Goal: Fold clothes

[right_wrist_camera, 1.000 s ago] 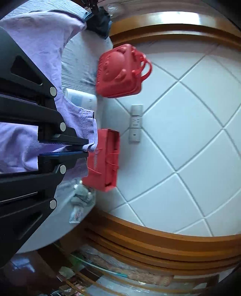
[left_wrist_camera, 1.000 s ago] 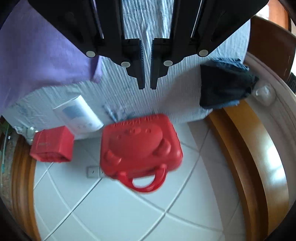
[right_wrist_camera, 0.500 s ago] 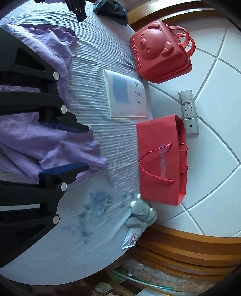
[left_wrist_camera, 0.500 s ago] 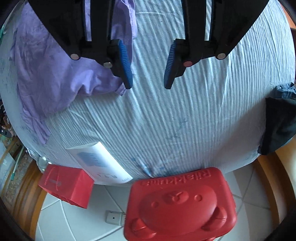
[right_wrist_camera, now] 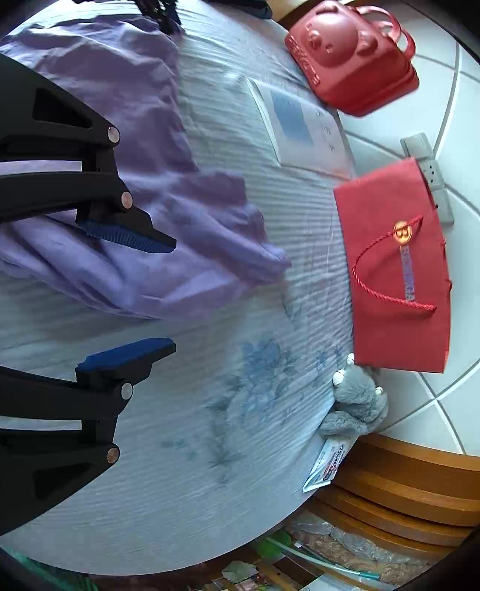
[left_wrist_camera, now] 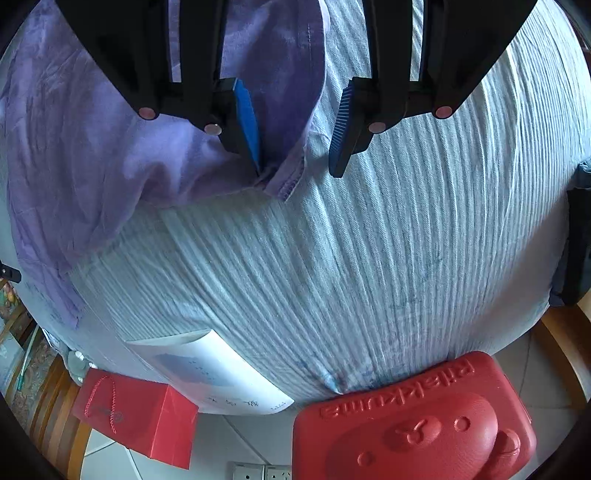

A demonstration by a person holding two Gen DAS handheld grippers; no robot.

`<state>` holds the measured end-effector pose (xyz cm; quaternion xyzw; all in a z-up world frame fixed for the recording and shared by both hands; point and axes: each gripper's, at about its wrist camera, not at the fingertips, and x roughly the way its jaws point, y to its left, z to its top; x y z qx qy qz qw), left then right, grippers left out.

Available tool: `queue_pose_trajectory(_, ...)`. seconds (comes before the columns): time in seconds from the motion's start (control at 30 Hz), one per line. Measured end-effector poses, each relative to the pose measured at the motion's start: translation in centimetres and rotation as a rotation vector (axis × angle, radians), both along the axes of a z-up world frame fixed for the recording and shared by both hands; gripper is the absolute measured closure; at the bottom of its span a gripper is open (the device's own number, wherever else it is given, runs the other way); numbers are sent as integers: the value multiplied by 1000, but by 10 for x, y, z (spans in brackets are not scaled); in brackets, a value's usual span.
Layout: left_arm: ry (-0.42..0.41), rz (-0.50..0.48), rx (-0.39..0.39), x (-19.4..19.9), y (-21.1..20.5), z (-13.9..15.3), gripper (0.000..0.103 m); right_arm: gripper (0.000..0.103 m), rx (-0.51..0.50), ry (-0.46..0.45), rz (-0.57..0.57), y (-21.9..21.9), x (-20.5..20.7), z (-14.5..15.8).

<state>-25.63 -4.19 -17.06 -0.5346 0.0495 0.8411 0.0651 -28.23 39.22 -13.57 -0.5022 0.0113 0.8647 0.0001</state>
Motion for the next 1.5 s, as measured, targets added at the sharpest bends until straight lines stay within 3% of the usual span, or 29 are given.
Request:
queue_pose_trajectory(0.07,-1,18,25,0,1,0,71,55,-7,-19,6,1,-16,-12)
queue_pose_trajectory(0.1,-1,24,31,1,2,1,90,55,-12,-33,18,-2,-23,-20)
queue_pose_trajectory(0.13,2,28,17,3,4,3,96,56,-13,-55,33,-5,-28,-27)
queue_pose_trajectory(0.17,11,33,-5,5,7,5,98,71,-3,-86,47,-9,-33,-34)
queue_pose_trajectory(0.2,36,40,-46,7,9,10,99,74,34,-80,71,-16,-35,-34)
queue_pose_trajectory(0.23,76,57,-87,9,8,17,99,100,89,-53,102,-24,-34,-30)
queue_pose_trajectory(0.27,118,82,-134,8,5,28,99,101,125,-23,118,-28,-34,-24)
queue_pose_trajectory(0.4,183,159,-199,-18,-13,53,98,101,161,103,118,-31,-41,2)
queue_pose_trajectory(0.47,177,177,-241,-36,-17,50,94,93,127,115,104,-32,-54,3)
queue_pose_trajectory(0.53,131,197,-203,-44,-26,45,89,81,89,89,80,-32,-57,4)
queue_pose_trajectory(0.6,117,197,-144,-33,-33,50,84,81,56,92,53,-28,-45,12)
queue_pose_trajectory(0.7,146,152,-118,15,-34,66,76,80,17,146,29,-15,10,36)
queue_pose_trajectory(0.8,121,97,-70,74,-37,70,75,74,-5,131,2,-6,73,45)
queue_pose_trajectory(1.0,57,-14,-15,192,-40,57,75,74,-71,33,-102,-5,230,19)
queue_pose_trajectory(1.13,8,-51,27,244,-35,43,75,74,-130,-28,-190,-12,299,-8)
queue_pose_trajectory(1.3,-22,-58,45,282,-28,32,75,74,-180,-29,-259,-3,331,-23)
queue_pose_trajectory(1.5,-39,-36,6,296,-24,22,75,64,-224,13,-302,9,313,-19)
